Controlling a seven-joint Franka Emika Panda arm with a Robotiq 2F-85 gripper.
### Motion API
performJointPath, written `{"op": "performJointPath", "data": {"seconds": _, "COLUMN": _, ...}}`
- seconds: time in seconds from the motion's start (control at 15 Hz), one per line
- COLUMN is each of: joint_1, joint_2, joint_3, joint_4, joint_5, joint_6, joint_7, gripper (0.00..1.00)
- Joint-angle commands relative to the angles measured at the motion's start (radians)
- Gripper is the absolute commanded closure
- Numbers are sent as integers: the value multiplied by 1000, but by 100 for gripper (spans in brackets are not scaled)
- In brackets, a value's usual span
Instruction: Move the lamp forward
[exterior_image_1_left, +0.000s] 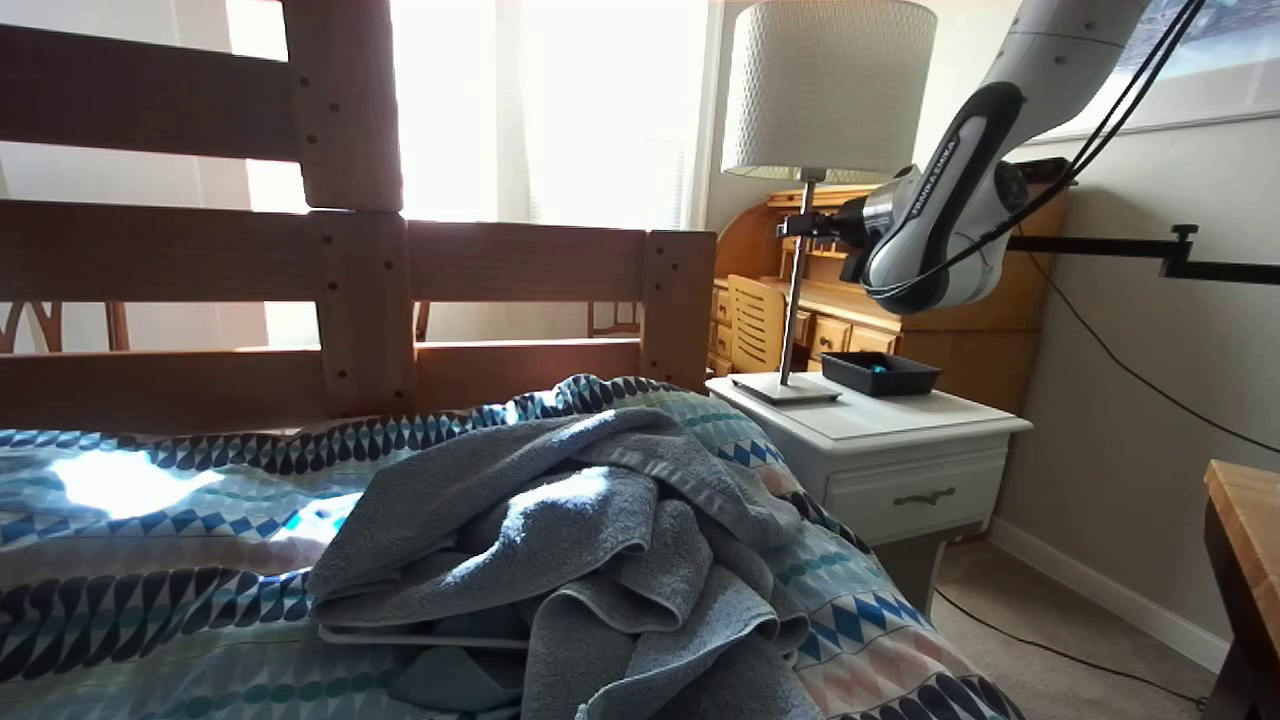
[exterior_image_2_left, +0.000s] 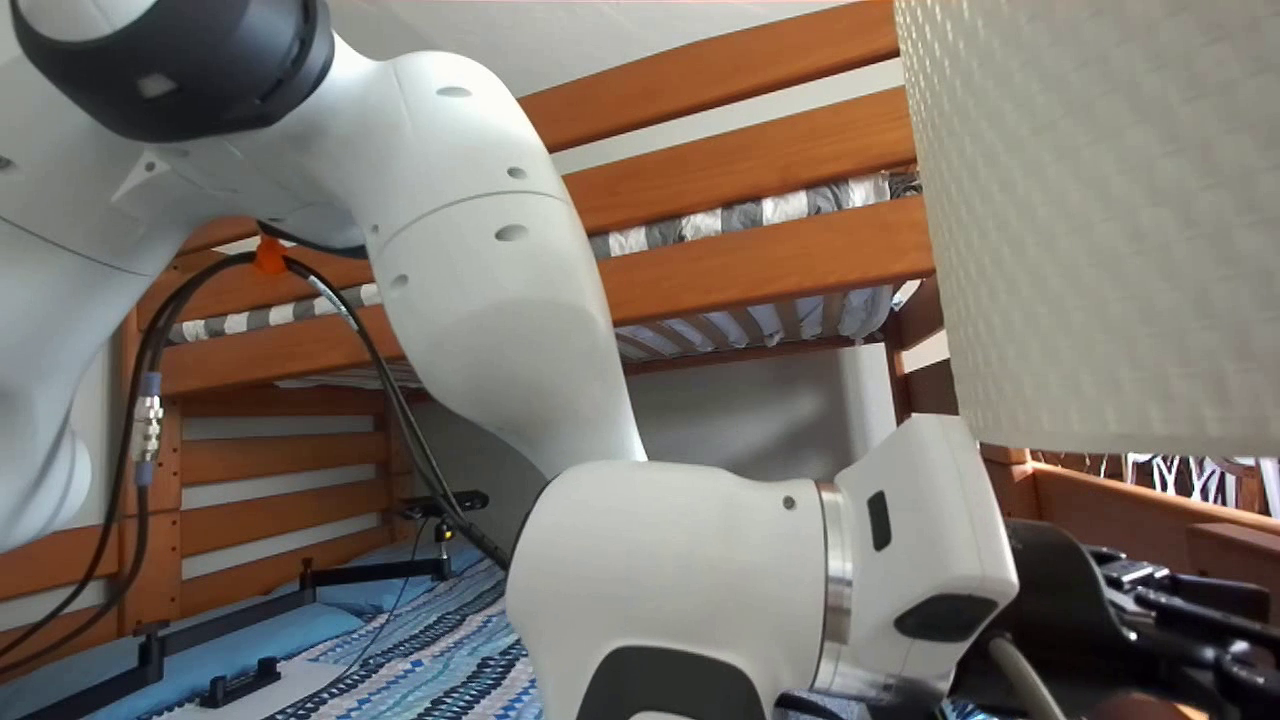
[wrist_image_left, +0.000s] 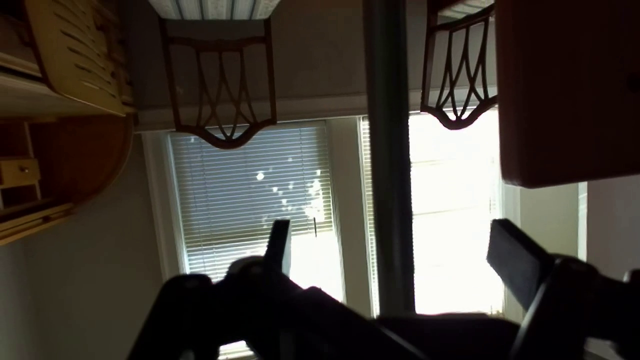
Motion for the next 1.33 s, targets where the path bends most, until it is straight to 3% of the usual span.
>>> {"op": "performJointPath", "data": {"seconds": 0.0, "joint_1": -1, "joint_2": -5, "joint_3": 10, "joint_4": -47, "joint_5": 32, "joint_6": 28, "joint_7": -37, "gripper": 0}}
{"op": "performJointPath", "data": {"seconds": 0.07, "joint_1": -4, "joint_2": -3, "joint_3": 14, "joint_4": -42, "joint_5": 21, "joint_6": 28, "joint_7": -29, "gripper": 3}}
{"op": "performJointPath", "data": {"seconds": 0.13, "joint_1": -2, "joint_2": -4, "joint_3": 14, "joint_4": -45, "joint_5": 24, "joint_6": 28, "joint_7": -30, "gripper": 21}}
{"op": "performJointPath", "data": {"seconds": 0.33, "joint_1": -2, "joint_2": -3, "joint_3": 20, "joint_4": -35, "joint_5": 22, "joint_6": 28, "joint_7": -24, "gripper": 37}}
{"op": "performJointPath", "data": {"seconds": 0.87, "joint_1": -1, "joint_2": -2, "joint_3": 22, "joint_4": -30, "joint_5": 25, "joint_6": 28, "joint_7": -26, "gripper": 95}}
{"op": "performJointPath", "data": {"seconds": 1.0, "joint_1": -1, "joint_2": 0, "joint_3": 20, "joint_4": -34, "joint_5": 26, "joint_6": 35, "joint_7": -37, "gripper": 98}}
{"op": "performJointPath", "data": {"seconds": 1.27, "joint_1": 3, "joint_2": -15, "joint_3": 19, "joint_4": -55, "joint_5": 30, "joint_6": 35, "joint_7": -56, "gripper": 95}}
